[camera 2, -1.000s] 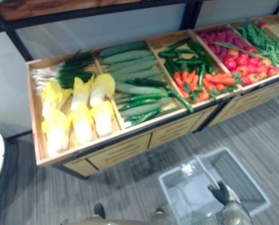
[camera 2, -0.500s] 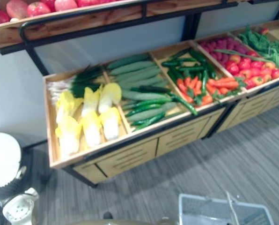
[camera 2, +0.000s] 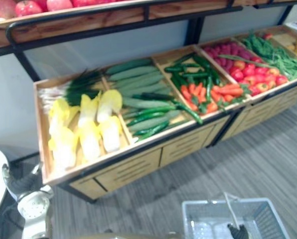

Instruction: Pick vegetable in the basket

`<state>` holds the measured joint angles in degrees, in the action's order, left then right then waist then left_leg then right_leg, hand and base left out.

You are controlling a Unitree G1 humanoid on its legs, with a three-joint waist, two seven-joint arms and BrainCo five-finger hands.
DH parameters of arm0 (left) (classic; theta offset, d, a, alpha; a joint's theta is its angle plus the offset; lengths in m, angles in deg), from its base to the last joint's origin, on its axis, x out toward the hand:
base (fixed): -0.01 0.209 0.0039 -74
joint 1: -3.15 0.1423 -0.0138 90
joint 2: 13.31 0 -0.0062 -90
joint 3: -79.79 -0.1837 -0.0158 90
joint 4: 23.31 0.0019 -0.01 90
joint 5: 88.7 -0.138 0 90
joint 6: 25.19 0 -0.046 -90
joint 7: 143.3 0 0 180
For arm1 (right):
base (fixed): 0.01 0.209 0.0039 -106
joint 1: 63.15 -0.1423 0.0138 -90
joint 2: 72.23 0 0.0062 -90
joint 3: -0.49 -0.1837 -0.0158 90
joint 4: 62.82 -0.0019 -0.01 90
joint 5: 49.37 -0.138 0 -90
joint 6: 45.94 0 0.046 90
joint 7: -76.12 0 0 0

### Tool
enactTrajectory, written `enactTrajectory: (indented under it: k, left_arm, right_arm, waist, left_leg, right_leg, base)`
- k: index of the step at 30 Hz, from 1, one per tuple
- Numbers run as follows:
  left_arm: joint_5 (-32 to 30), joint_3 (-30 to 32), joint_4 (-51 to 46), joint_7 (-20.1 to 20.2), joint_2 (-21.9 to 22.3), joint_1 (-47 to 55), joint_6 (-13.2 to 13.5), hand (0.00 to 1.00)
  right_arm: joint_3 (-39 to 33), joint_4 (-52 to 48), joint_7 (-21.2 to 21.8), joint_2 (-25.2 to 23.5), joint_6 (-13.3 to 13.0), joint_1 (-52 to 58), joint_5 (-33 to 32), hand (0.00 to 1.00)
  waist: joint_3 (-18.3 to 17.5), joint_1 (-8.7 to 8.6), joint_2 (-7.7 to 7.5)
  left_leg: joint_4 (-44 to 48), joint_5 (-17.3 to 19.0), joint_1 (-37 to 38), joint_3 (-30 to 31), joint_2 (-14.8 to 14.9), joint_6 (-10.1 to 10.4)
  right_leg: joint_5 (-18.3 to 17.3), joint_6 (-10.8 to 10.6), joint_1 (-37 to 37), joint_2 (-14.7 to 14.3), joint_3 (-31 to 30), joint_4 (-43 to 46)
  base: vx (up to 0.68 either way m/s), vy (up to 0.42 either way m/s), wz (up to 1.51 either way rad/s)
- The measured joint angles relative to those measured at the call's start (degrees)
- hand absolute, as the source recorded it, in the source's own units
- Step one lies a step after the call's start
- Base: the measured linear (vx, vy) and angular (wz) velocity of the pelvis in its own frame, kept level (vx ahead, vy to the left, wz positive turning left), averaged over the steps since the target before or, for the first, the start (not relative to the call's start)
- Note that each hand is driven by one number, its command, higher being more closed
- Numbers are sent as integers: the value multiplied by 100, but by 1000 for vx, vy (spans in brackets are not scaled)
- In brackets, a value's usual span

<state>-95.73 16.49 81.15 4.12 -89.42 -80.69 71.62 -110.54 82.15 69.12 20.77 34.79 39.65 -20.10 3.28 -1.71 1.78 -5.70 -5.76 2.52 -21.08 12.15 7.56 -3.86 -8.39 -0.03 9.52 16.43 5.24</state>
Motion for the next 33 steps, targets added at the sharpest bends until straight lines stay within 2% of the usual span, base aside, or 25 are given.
enactTrajectory:
  k: [5, 9, 13, 20, 33]
  left_arm:
    - [39, 0, 366, -120, -97, -264, -45, 0]
    - [133, -33, 644, -259, -266, -429, -116, 0]
    - [131, -113, 673, -324, -315, -646, -202, 0]
    - [127, -294, 869, -324, -309, -759, -209, 0]
    - [129, -404, 901, -326, -310, -818, -237, 0]
  right_arm:
    - [213, -6, -4, 0, -7, -55, 1, 100]
    - [404, -6, -5, 0, -6, -141, 0, 100]
    - [465, -5, -6, 0, -9, -171, 0, 100]
    - [596, -6, -22, 18, -7, -264, 3, 100]
    - [853, -4, -140, 16, -7, -416, 7, 100]
  waist:
    - [17, -4, -38]
    - [51, -122, -81]
    - [111, -122, -165]
    - [210, -128, -111]
    - [376, -125, -165]
  left_leg:
    - [15, 38, -29, -166, 6, 8]
    - [21, 42, -38, -170, 0, 10]
    - [19, 42, -43, -163, -17, 10]
    - [18, 42, -46, -119, -30, 10]
    - [17, 41, -113, -5, -32, 10]
  right_leg:
    - [95, -1, 85, -36, -147, -117]
    - [98, -3, 90, -37, -158, -121]
    - [98, -4, 89, -27, -152, -138]
    - [98, -4, 83, -17, -115, -144]
    - [104, -12, 92, -13, -86, -155]
  base:
    - [54, 14, -17]
    - [67, 8, -3]
    - [42, 10, 0]
    - [7, 2, 1]
    - [12, 2, 1]
